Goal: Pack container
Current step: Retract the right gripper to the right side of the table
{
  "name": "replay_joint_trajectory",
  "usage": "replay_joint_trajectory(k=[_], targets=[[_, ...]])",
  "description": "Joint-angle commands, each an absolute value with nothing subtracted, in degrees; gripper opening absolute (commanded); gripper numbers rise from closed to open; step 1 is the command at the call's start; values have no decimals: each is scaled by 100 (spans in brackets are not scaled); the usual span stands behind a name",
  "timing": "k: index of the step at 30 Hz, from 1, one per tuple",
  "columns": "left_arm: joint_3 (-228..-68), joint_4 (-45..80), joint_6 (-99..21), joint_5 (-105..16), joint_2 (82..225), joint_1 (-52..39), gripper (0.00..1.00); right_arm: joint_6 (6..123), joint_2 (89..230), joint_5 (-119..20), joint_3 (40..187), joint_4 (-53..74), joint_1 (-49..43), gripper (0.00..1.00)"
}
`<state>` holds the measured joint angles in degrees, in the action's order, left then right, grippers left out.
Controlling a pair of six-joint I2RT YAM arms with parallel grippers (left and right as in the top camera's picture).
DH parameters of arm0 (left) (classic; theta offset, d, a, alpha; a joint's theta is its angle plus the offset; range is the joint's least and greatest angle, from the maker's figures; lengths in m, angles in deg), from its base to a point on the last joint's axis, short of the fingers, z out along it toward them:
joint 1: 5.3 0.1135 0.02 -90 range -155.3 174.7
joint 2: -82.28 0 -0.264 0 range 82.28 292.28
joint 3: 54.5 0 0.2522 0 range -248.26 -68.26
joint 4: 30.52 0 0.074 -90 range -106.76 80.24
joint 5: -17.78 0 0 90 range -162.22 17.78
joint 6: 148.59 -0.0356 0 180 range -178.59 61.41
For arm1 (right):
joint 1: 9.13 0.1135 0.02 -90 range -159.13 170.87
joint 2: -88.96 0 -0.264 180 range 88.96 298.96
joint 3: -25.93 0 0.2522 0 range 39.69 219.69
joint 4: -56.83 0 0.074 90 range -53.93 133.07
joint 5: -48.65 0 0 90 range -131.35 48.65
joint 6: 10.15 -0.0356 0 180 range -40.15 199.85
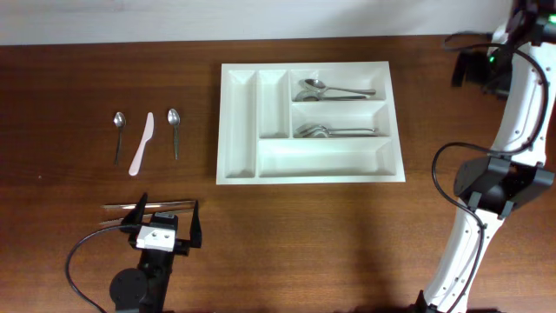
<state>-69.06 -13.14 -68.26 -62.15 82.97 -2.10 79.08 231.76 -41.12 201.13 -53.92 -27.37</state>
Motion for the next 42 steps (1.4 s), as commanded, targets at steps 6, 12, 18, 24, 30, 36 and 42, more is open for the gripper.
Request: replay_joint_trajectory(k=[6, 12, 18, 24, 30, 36, 42], targets=[[-6880, -1306, -6898, -6257, 8257, -173, 99, 8266, 22844, -3261, 18277, -5427, -2792, 99], [-6880, -1306, -6898, -6257, 8257, -173, 99, 8264, 22844, -3272, 18017, -5307, -2840, 99], [-6880, -1306, -6898, -6257, 8257, -173, 99, 8264, 22846, -3270, 18022, -5337, -2838, 99], [-6880, -1308, -6898, -6257, 8257, -173, 99, 8264, 22846, -3272, 18022, -5333, -2838, 99], [-6880, -1303, -6898, -6410, 8257, -171, 99, 8262, 22846, -3314, 18022, -5064, -2833, 99], [-6880, -1323, -6898, -7133, 8257, -171, 99, 8262, 22846, -3316, 18022, -4920, -2833, 99], [-6893, -1885, -6712, -6991, 8257, -177, 99, 8262, 22846, -3314, 18022, -4920, -2833, 99]])
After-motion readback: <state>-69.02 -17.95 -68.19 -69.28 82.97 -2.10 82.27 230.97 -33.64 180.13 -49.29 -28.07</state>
